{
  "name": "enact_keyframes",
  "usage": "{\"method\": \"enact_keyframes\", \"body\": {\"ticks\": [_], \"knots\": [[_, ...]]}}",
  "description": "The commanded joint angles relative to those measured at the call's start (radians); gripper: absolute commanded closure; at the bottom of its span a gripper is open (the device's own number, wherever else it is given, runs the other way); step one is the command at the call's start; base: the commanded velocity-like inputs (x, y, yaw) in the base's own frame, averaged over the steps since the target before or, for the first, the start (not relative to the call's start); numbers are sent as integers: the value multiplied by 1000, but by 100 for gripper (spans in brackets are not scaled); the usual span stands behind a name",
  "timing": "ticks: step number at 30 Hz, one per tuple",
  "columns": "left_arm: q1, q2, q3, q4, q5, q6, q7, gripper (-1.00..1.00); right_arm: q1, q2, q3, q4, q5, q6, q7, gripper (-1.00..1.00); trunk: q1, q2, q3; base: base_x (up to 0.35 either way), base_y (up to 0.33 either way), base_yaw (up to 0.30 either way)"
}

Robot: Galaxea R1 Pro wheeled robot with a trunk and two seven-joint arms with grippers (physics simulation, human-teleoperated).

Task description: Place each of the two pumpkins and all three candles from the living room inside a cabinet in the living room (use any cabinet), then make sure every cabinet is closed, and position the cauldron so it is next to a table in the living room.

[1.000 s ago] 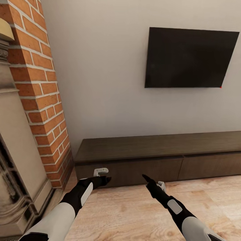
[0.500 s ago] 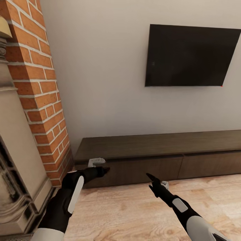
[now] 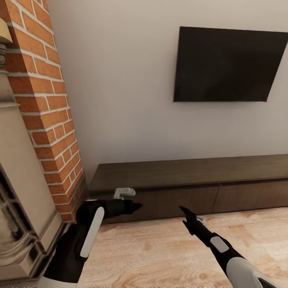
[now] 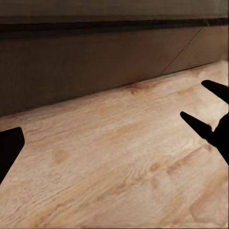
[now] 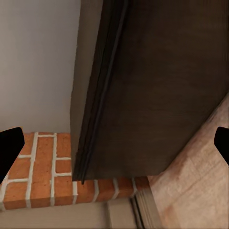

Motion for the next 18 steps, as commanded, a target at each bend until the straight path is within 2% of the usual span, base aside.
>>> {"method": "enact_keyframes", "body": {"ticks": [1,2,6,16,18], "knots": [[-1,0,-9,2,9,4,-6,-100,-1,0,-8,0,-8,8,1,-100,0,-1,-5,0,0,0],[-1,0,-23,6,35,4,-7,-100,-1,-1,-14,0,-11,7,1,-100,1,-1,-9,0,0,0],[-1,-1,-42,35,77,4,-9,-100,0,-4,-22,-2,-12,10,1,-100,2,-2,-24,0,0,0],[-4,2,-48,58,95,4,-12,-100,0,-1,-14,-4,-6,6,14,-100,7,-4,-63,0,0,0],[-4,2,-48,58,95,4,-12,-100,0,0,-14,-4,-8,5,16,-100,7,-4,-63,0,0,0]]}}
